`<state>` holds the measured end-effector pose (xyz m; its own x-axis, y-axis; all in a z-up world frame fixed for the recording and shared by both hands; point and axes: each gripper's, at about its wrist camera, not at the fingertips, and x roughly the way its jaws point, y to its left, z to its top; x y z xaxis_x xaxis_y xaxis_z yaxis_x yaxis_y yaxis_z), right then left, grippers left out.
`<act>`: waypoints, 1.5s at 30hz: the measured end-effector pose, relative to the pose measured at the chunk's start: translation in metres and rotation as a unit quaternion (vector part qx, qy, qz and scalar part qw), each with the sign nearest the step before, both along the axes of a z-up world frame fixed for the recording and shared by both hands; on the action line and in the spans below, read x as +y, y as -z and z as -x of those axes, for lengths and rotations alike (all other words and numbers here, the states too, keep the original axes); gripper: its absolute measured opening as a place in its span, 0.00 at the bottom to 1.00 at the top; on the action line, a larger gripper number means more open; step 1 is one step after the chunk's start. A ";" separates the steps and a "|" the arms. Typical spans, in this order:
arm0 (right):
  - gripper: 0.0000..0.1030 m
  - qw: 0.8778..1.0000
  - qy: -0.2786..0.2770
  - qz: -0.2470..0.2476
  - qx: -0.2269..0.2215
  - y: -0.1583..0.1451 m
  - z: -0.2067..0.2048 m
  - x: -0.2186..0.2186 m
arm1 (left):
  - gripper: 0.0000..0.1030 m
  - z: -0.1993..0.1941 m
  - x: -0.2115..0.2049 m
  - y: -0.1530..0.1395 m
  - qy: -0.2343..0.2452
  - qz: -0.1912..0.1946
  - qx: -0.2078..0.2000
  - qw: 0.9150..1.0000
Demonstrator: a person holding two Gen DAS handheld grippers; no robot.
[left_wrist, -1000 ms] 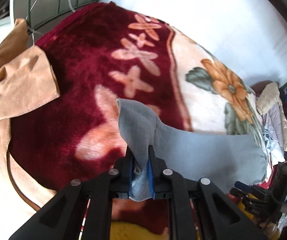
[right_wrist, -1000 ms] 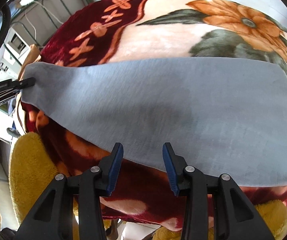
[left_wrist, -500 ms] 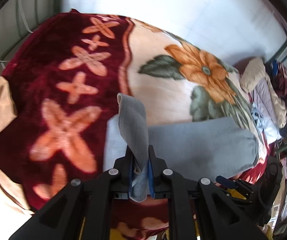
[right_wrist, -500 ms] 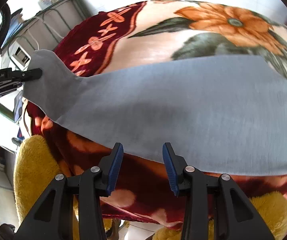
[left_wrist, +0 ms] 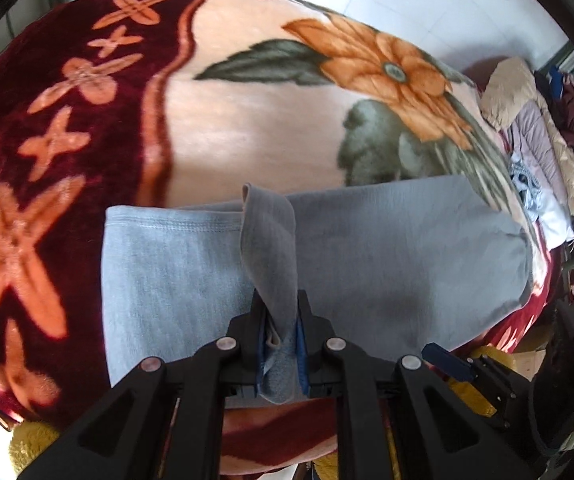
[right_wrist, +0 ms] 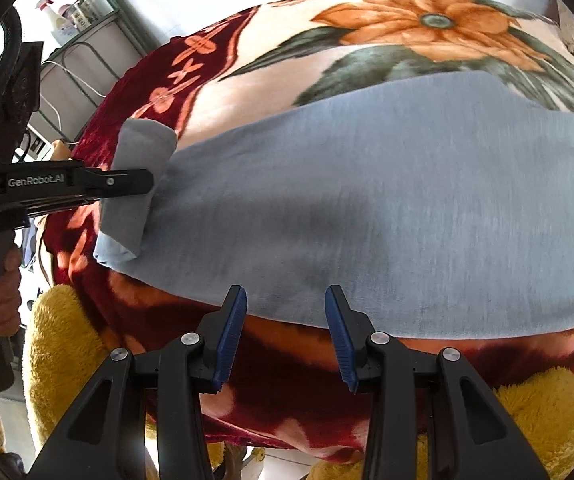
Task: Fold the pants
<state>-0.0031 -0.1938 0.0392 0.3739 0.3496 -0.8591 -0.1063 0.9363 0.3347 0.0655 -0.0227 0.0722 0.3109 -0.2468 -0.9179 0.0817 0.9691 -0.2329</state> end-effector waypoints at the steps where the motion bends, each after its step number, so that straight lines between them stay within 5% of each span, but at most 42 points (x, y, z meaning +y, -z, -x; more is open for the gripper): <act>1: 0.41 1.000 0.001 0.000 0.001 0.001 0.000 -0.001 | 0.14 -0.002 -0.002 0.002 0.000 -0.001 0.001 1.000; 9: 0.41 1.000 -0.001 0.001 0.004 0.004 0.000 0.003 | 0.38 0.002 -0.003 0.000 0.001 0.013 0.001 1.000; 21: 0.41 0.999 -0.040 0.014 -0.025 -0.016 -0.016 0.034 | 0.38 0.023 0.033 0.005 -0.032 -0.036 -0.027 0.998; 26: 0.41 0.998 -0.056 0.009 -0.040 -0.020 -0.029 0.056 | 0.38 0.034 0.044 0.023 -0.035 -0.031 -0.011 0.999; 34: 0.40 0.996 -0.068 0.061 -0.010 0.014 -0.038 0.073 | 0.38 0.035 0.049 0.036 -0.025 -0.021 0.001 0.999; 45: 0.40 0.996 -0.072 0.032 -0.046 -0.022 -0.031 0.078 | 0.38 0.041 0.055 0.023 -0.034 -0.012 -0.004 0.999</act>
